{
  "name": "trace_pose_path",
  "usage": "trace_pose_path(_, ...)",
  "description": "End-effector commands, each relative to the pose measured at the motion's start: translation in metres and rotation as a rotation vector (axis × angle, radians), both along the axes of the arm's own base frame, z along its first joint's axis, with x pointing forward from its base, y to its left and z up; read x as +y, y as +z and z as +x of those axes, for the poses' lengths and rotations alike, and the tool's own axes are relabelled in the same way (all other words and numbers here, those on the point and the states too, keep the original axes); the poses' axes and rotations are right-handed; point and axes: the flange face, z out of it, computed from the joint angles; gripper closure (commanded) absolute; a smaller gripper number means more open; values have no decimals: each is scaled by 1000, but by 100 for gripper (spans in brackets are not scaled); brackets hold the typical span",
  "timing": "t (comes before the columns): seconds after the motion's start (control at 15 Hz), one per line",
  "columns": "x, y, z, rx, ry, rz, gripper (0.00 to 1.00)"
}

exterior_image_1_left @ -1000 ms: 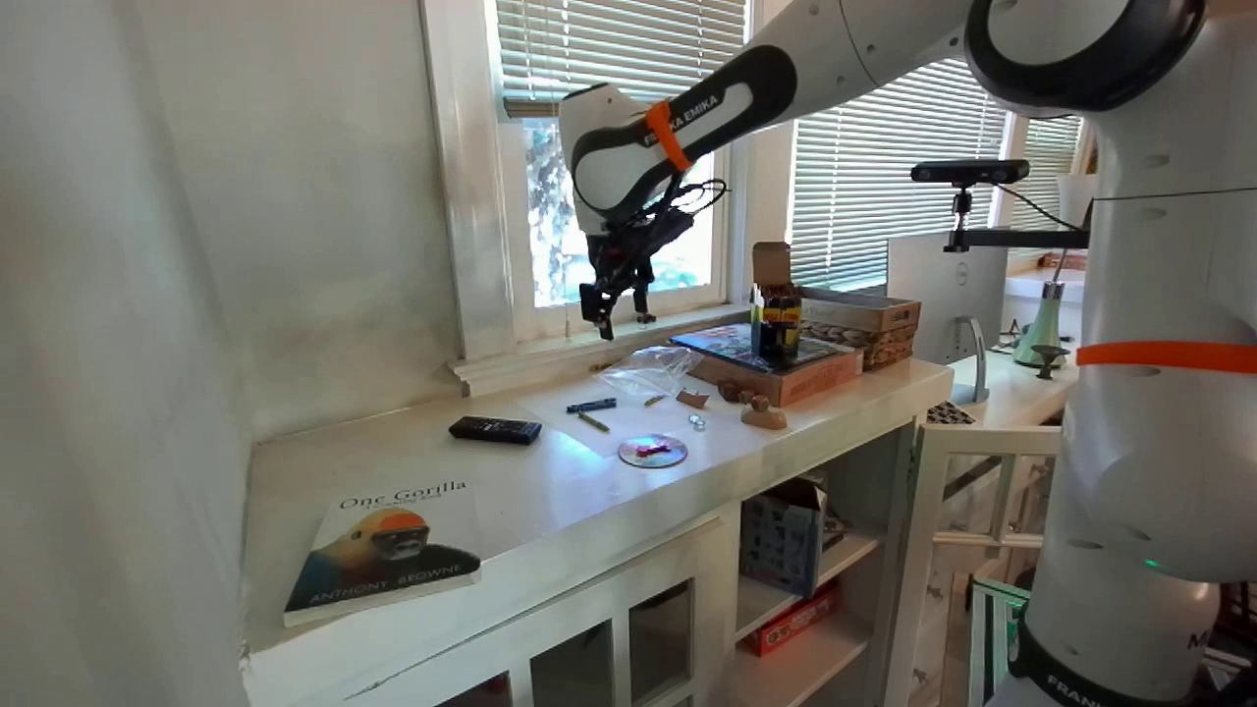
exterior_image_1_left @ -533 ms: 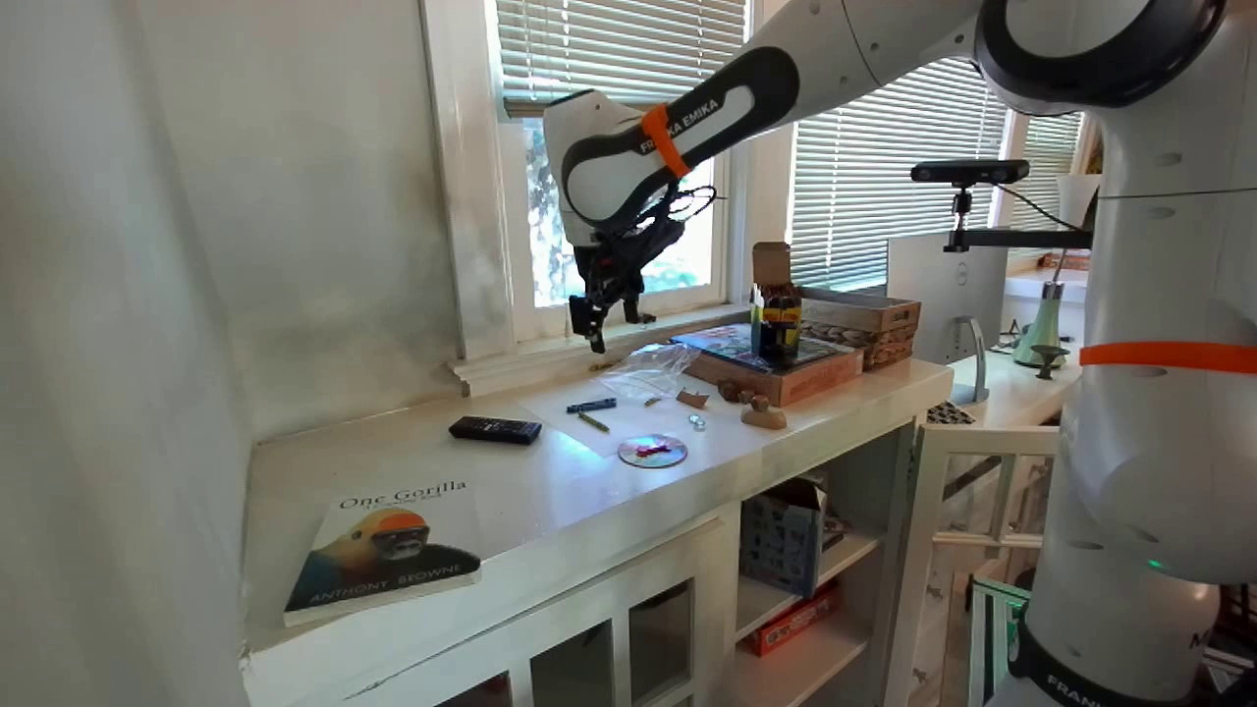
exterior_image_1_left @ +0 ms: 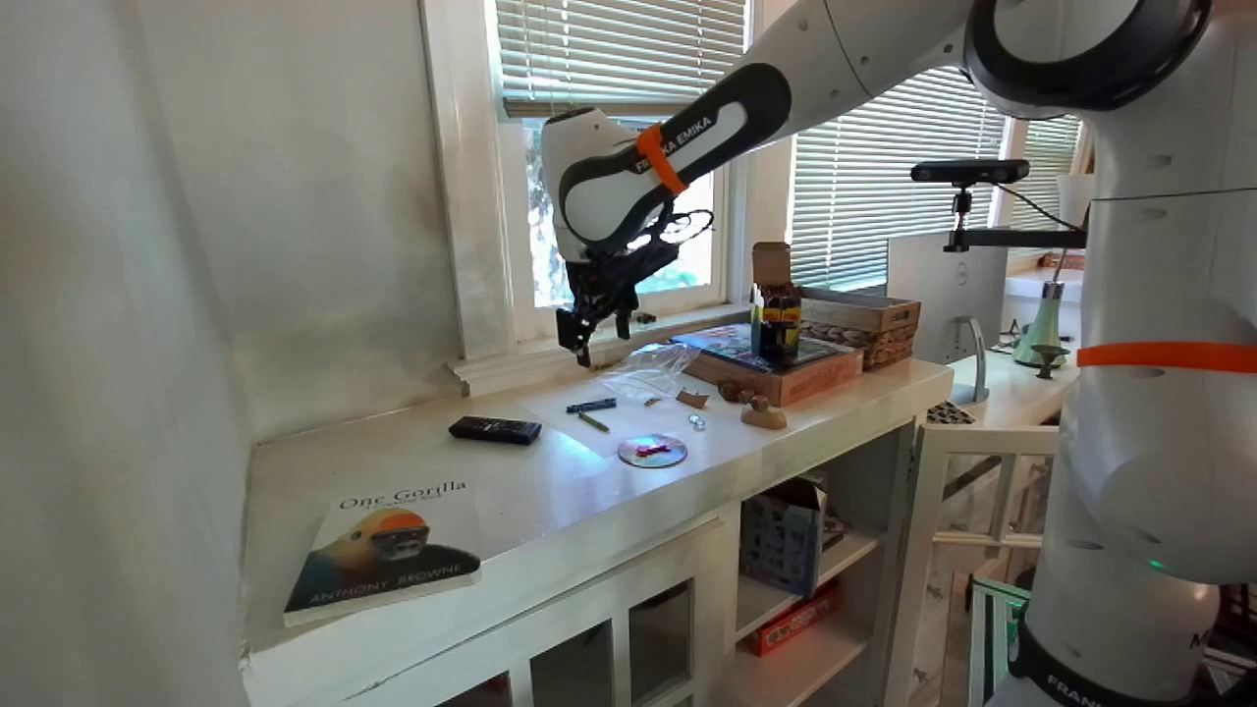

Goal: Put the plastic upright

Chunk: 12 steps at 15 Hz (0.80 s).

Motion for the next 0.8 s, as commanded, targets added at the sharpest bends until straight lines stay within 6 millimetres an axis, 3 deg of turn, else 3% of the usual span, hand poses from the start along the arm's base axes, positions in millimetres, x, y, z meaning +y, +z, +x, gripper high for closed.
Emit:
trace_pose_path(0.0, -1, 0, 0, 1, -5, 2, 0)
trace_pose_path(0.73, -1, 1, 0, -3, -15, 4, 0)
